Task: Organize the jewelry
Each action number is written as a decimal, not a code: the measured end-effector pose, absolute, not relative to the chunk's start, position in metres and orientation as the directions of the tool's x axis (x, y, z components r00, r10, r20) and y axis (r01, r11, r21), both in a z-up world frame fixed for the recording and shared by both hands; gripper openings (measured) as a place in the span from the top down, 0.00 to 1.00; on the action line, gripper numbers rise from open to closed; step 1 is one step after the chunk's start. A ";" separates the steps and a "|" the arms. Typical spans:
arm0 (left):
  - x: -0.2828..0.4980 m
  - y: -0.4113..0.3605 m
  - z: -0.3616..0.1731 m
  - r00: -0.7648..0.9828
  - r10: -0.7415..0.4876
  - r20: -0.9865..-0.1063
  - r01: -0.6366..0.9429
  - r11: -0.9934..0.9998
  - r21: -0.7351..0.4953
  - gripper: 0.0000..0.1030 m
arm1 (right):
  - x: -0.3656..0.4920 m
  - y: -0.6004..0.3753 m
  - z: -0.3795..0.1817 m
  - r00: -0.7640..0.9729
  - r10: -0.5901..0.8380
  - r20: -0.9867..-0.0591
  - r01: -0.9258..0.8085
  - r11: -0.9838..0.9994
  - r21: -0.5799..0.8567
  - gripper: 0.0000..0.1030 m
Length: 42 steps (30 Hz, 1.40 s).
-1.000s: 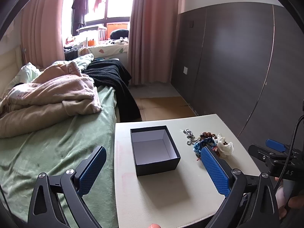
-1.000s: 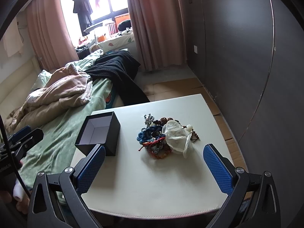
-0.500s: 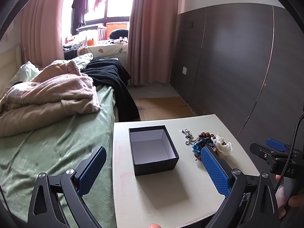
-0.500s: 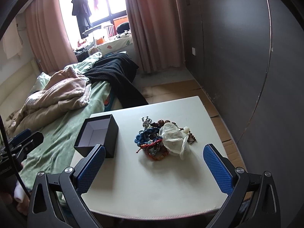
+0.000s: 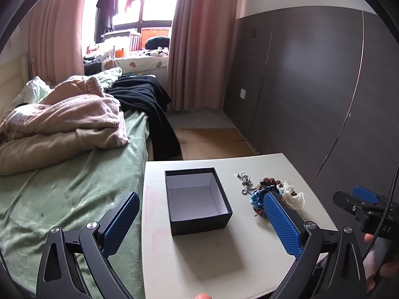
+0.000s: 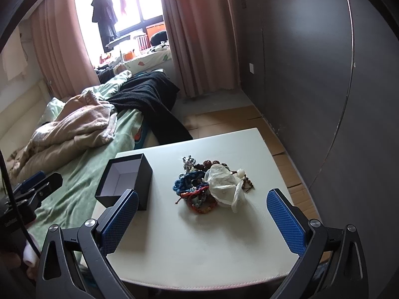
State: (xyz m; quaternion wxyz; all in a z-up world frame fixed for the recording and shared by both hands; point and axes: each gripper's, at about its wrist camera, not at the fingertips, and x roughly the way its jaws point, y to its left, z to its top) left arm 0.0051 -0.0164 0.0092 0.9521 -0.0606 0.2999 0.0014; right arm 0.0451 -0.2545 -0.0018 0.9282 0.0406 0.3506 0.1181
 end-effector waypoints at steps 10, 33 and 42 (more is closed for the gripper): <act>0.030 -0.028 0.005 0.816 -0.088 -0.571 -0.014 0.985 -0.172 0.03 | 0.061 -0.268 -0.005 0.707 0.248 -0.662 -0.162 0.968 0.190 0.00; 0.101 -0.091 -0.042 0.700 -0.269 -0.661 0.144 0.960 -0.239 0.35 | 0.133 -0.339 -0.070 0.533 0.405 -0.743 0.086 0.848 0.523 0.19; 0.114 -0.103 -0.060 0.630 -0.303 -0.715 0.180 0.953 -0.245 0.48 | 0.159 -0.313 -0.101 0.430 0.452 -0.781 0.096 0.838 0.538 0.29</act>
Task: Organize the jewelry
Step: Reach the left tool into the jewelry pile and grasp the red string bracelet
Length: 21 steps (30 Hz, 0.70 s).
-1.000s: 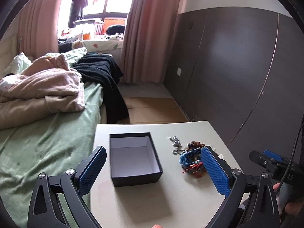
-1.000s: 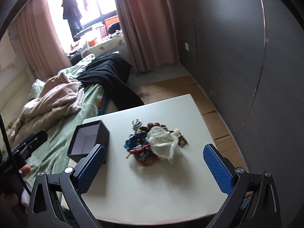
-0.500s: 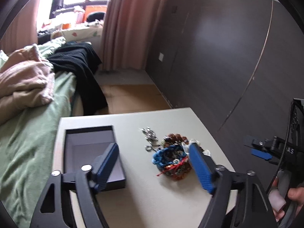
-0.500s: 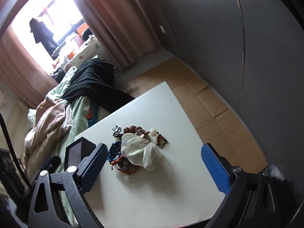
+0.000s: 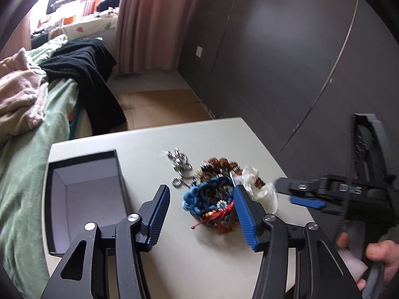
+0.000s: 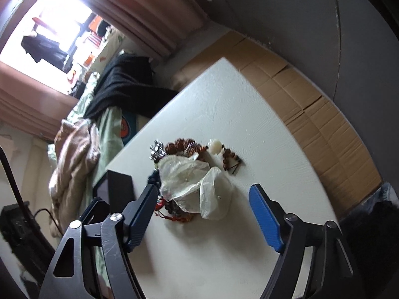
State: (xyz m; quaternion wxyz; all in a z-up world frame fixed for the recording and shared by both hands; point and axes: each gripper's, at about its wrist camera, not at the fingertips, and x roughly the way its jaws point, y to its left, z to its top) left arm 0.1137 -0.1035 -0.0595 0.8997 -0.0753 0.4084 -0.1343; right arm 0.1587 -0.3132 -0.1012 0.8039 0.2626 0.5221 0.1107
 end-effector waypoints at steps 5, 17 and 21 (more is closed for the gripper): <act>0.115 -0.108 -0.070 0.603 -0.307 -0.736 0.183 0.952 -0.247 0.49 | 0.174 -0.304 -0.128 0.358 0.458 -0.813 0.125 0.840 0.528 0.78; 0.119 -0.137 -0.101 0.518 -0.304 -0.800 0.252 0.947 -0.197 0.61 | 0.154 -0.328 -0.093 0.489 0.448 -0.748 0.099 0.824 0.558 0.97; 0.125 -0.142 -0.114 0.496 -0.284 -0.820 0.248 0.952 -0.180 0.67 | 0.149 -0.335 -0.087 0.503 0.448 -0.739 0.101 0.819 0.565 0.97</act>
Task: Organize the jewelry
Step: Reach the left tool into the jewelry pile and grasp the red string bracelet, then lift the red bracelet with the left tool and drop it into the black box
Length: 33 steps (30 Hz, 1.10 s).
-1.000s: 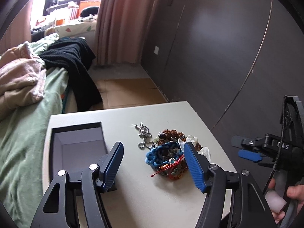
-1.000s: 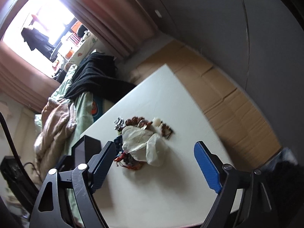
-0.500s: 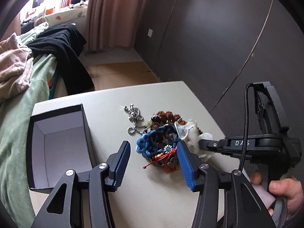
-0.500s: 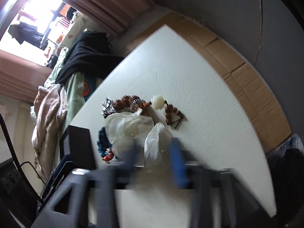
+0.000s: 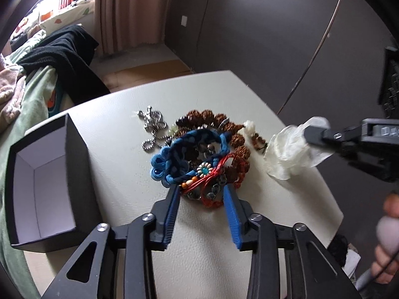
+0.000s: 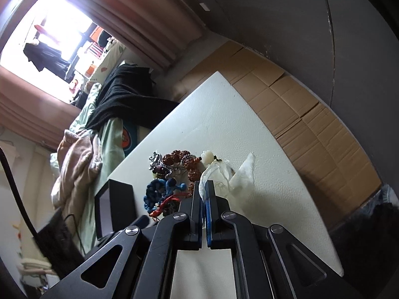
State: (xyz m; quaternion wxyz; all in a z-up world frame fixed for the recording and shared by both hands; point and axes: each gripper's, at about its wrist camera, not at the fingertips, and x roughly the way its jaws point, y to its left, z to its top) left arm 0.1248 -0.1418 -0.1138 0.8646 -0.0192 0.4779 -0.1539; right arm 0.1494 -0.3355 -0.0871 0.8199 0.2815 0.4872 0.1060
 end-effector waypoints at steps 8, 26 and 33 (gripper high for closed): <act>0.133 -0.147 -0.122 0.511 -0.287 -0.811 0.241 0.953 -0.185 0.86 | 0.147 -0.345 -0.086 0.503 0.451 -0.737 0.097 0.818 0.567 0.97; 0.101 -0.094 -0.056 0.660 -0.317 -0.681 0.164 0.946 -0.281 0.96 | 0.133 -0.316 -0.068 0.562 0.530 -0.635 -0.021 0.777 0.629 0.97; 0.092 -0.049 -0.037 0.710 -0.277 -0.648 0.078 0.945 -0.319 0.97 | 0.128 -0.280 -0.054 0.583 0.585 -0.564 -0.107 0.743 0.660 0.96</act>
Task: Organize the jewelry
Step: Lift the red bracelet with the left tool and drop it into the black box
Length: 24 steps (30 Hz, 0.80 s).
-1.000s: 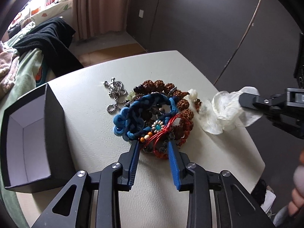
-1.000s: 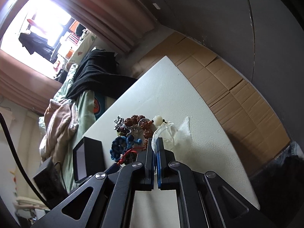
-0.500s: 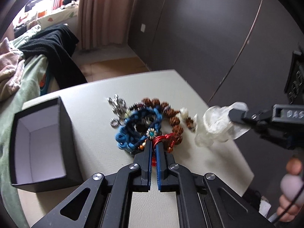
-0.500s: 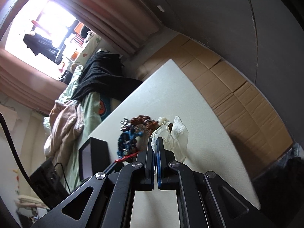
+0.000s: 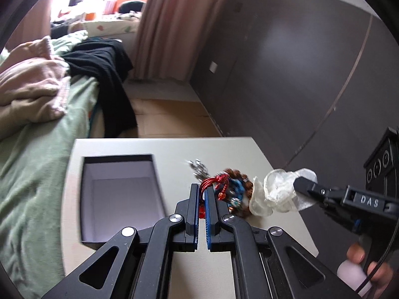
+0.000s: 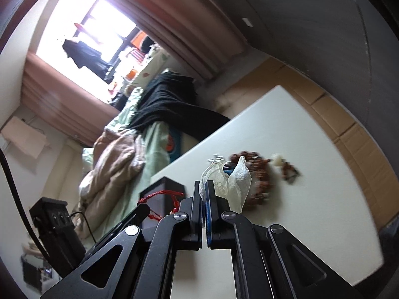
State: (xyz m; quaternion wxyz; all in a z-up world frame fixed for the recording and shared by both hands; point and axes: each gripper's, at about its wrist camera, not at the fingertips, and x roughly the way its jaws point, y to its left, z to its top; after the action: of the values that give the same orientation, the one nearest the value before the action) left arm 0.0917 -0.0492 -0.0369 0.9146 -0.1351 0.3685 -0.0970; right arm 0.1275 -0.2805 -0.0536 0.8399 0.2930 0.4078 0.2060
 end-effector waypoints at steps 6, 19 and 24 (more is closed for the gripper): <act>0.084 -0.011 -0.027 0.748 -0.225 -0.625 -0.004 0.939 -0.343 0.97 | 0.124 -0.250 -0.047 0.575 0.647 -0.501 -0.181 0.697 0.693 0.96; 0.072 0.064 -0.018 0.790 -0.119 -0.602 -0.180 0.893 -0.413 0.97 | 0.127 -0.175 -0.044 0.493 0.752 -0.438 -0.311 0.622 0.718 0.96; 0.068 0.084 -0.016 0.796 -0.088 -0.599 -0.223 0.877 -0.426 0.97 | 0.132 -0.144 -0.048 0.445 0.787 -0.427 -0.352 0.592 0.725 0.96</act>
State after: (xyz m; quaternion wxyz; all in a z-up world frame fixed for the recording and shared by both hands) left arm 0.0676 0.0839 -0.0158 0.9153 -0.2453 0.3174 0.0370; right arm 0.1321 -0.1440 -0.0477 0.8027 0.2793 0.3896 0.3546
